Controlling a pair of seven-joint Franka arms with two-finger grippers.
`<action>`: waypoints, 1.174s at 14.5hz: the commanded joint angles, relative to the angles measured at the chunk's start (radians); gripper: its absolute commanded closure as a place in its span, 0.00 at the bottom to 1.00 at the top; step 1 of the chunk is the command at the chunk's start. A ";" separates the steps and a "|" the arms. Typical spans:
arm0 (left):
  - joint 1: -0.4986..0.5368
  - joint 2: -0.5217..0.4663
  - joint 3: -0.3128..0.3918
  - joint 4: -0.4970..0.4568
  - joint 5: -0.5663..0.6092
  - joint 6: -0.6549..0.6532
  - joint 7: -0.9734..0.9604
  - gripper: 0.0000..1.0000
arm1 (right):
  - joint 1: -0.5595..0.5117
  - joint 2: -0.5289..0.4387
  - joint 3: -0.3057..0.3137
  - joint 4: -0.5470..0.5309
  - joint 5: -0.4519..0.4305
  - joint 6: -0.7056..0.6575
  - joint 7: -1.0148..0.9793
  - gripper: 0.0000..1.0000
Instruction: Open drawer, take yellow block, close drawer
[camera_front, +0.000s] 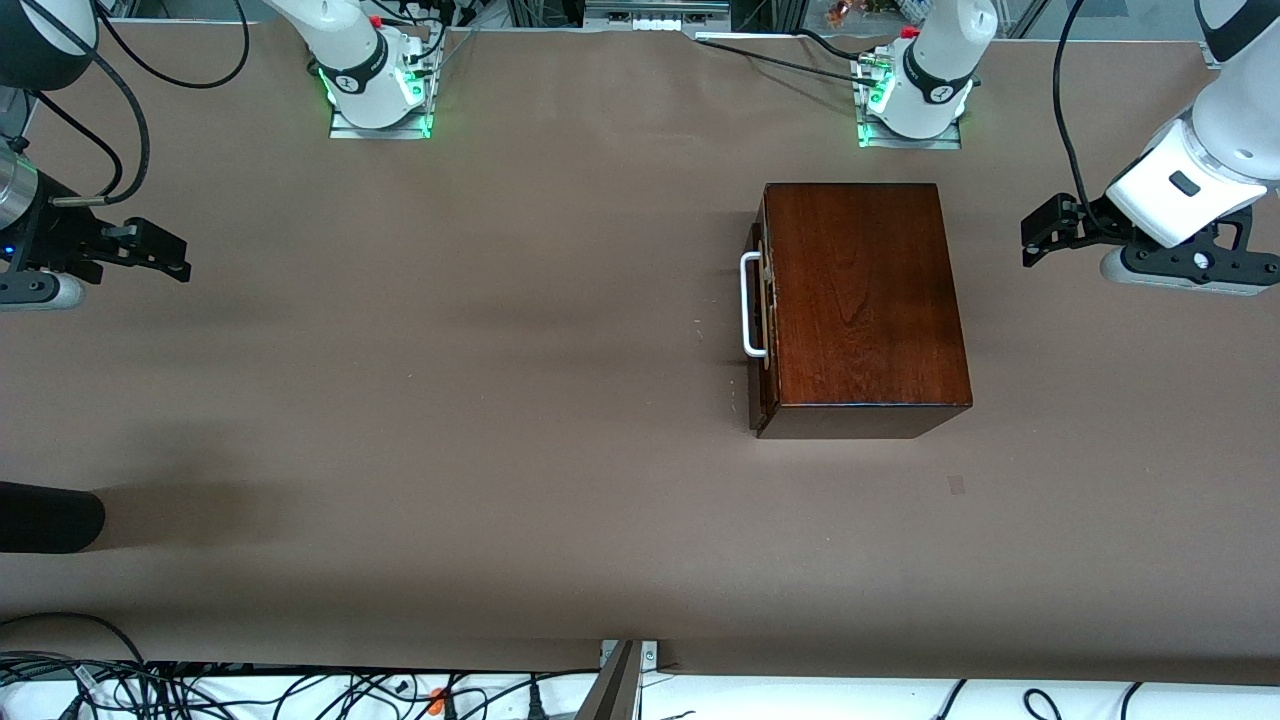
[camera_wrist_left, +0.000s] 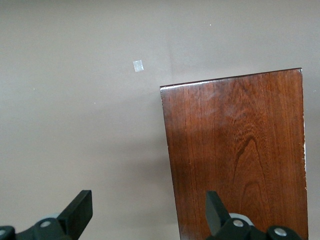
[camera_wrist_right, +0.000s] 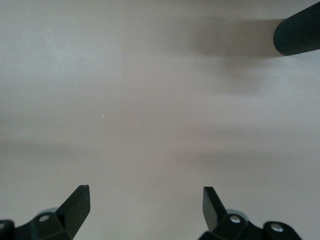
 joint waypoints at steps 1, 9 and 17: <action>0.000 0.015 -0.004 0.036 0.015 -0.024 0.015 0.00 | -0.002 0.001 0.002 0.011 0.000 -0.004 -0.002 0.00; 0.000 0.015 -0.004 0.036 0.015 -0.024 0.016 0.00 | -0.002 0.002 0.002 0.010 -0.002 -0.004 -0.002 0.00; -0.001 0.015 -0.007 0.036 0.025 -0.062 0.010 0.00 | 0.004 0.008 0.004 0.010 -0.002 -0.004 -0.002 0.00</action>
